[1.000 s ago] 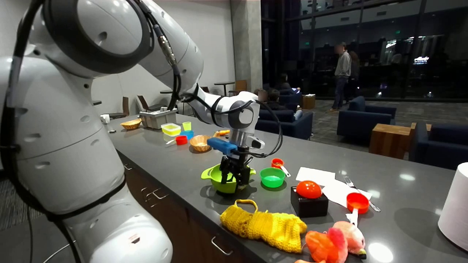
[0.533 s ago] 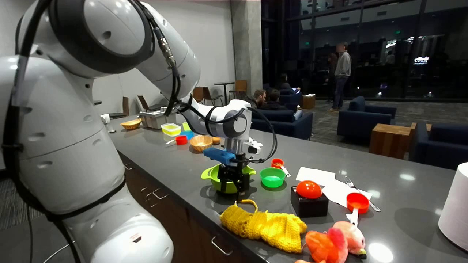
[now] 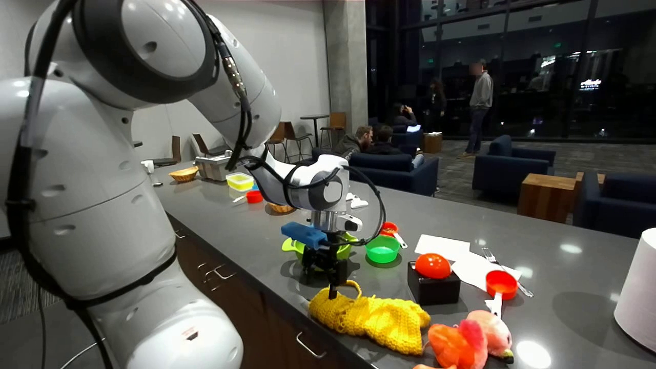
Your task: Fold the yellow cloth in half from left to right.
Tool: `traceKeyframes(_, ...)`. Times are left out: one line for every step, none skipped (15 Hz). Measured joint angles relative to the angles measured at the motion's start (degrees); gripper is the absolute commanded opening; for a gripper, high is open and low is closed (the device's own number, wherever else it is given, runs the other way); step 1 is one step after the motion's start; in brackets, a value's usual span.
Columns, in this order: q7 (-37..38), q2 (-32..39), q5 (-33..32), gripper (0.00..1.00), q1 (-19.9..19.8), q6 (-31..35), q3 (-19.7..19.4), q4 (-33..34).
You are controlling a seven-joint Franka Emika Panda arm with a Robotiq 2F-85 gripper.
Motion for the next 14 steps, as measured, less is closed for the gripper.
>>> traceKeyframes(-0.12, 0.35, -0.31, 1.00, 0.00, 0.93, 0.00, -0.47)
traceKeyframes(-0.23, 0.82, -0.54, 1.00, 0.00, 1.87, 0.00, -0.82)
traceKeyframes(-0.37, 1.32, -0.60, 1.00, 0.00, 2.74, 0.00, -1.11)
traceKeyframes(-0.60, 1.88, -0.60, 1.00, 0.00, 3.75, 0.00, -1.39)
traceKeyframes(-0.74, 2.48, -0.60, 1.00, 0.00, 4.81, 0.00, -1.65)
traceKeyframes(-0.81, 3.09, -0.60, 1.00, 0.00, 5.74, 0.00, -1.91)
traceKeyframes(-0.84, 3.72, -0.60, 1.00, 0.00, 6.71, -0.01, -2.20)
traceKeyframes(-0.85, 4.36, -0.60, 1.00, 0.00, 7.60, -0.02, -2.49)
traceKeyframes(-0.85, 4.93, -0.60, 0.86, 0.00, 8.37, -0.04, -2.75)
traceKeyframes(-0.85, 5.50, -0.60, 0.74, 0.00, 9.09, -0.06, -2.97)
traceKeyframes(-0.85, 5.96, -0.60, 0.69, 0.00, 9.64, -0.09, -3.11)
traceKeyframes(-0.85, 6.24, -0.60, 0.62, 0.00, 10.01, -0.13, -3.15)
traceKeyframes(-0.89, 6.22, -0.60, 0.61, 0.02, 10.13, -0.13, -3.02)
traceKeyframes(-0.92, 6.17, -0.60, 0.57, 0.02, 10.15, -0.13, -3.01)
